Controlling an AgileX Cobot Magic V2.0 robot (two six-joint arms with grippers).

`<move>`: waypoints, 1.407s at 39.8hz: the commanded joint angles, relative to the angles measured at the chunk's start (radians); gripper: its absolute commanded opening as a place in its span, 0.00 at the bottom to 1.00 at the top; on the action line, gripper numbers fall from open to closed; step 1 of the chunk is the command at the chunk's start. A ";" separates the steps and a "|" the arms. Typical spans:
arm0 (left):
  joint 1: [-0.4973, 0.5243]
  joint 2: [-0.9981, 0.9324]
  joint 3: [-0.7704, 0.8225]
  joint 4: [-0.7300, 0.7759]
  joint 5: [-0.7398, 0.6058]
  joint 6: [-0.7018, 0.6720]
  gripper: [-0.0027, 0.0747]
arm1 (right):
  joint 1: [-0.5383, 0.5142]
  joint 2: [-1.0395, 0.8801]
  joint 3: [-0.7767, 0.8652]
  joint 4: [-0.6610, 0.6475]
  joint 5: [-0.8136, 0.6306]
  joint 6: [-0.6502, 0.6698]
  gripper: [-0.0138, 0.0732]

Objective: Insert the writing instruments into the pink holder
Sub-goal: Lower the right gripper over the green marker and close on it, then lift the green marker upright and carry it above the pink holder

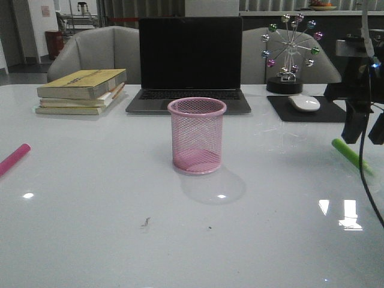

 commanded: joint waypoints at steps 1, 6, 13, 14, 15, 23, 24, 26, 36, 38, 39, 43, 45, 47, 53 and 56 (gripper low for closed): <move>0.000 -0.005 -0.032 -0.009 -0.080 -0.004 0.15 | 0.000 -0.033 -0.037 0.003 -0.048 -0.011 0.61; 0.000 -0.005 -0.032 -0.009 -0.080 -0.004 0.15 | 0.000 -0.009 -0.039 -0.007 -0.074 -0.011 0.61; 0.000 -0.005 -0.032 -0.009 -0.080 -0.004 0.15 | 0.000 0.030 -0.040 -0.022 -0.072 -0.011 0.61; 0.000 -0.005 -0.032 -0.009 -0.080 -0.004 0.15 | 0.000 0.035 -0.040 -0.022 -0.072 -0.011 0.61; 0.000 -0.005 -0.032 -0.009 -0.080 -0.004 0.15 | 0.000 0.040 -0.040 -0.022 -0.072 -0.011 0.61; 0.000 -0.005 -0.032 -0.009 -0.080 -0.004 0.15 | 0.000 0.072 -0.039 -0.071 -0.048 -0.011 0.60; 0.000 -0.005 -0.032 -0.009 -0.080 -0.004 0.15 | 0.000 0.076 -0.039 -0.080 -0.041 -0.011 0.60; 0.000 -0.005 -0.032 -0.009 -0.080 -0.004 0.15 | 0.000 0.088 -0.039 -0.094 -0.020 -0.011 0.60; 0.000 -0.005 -0.032 -0.009 -0.080 -0.004 0.15 | 0.000 0.146 -0.039 -0.096 0.082 -0.011 0.46; 0.000 -0.005 -0.032 -0.009 -0.080 -0.004 0.15 | 0.000 0.153 -0.039 -0.095 0.095 -0.011 0.41; 0.000 -0.005 -0.032 -0.009 -0.080 -0.004 0.15 | 0.000 0.156 -0.039 -0.095 0.100 -0.011 0.39; 0.000 -0.005 -0.032 -0.009 -0.080 -0.004 0.15 | 0.000 0.163 -0.039 -0.090 0.104 -0.011 0.35; 0.000 -0.005 -0.032 -0.009 -0.080 -0.004 0.15 | 0.000 0.165 -0.040 -0.083 0.103 -0.011 0.35; 0.000 -0.005 -0.032 -0.009 -0.080 -0.004 0.15 | 0.000 0.165 -0.040 -0.072 0.094 -0.011 0.35; 0.000 -0.005 -0.032 -0.009 -0.080 -0.004 0.15 | 0.003 0.160 -0.073 -0.033 0.082 -0.011 0.35; 0.000 -0.005 -0.032 -0.009 -0.080 -0.004 0.15 | 0.014 0.144 -0.101 -0.028 0.062 -0.013 0.35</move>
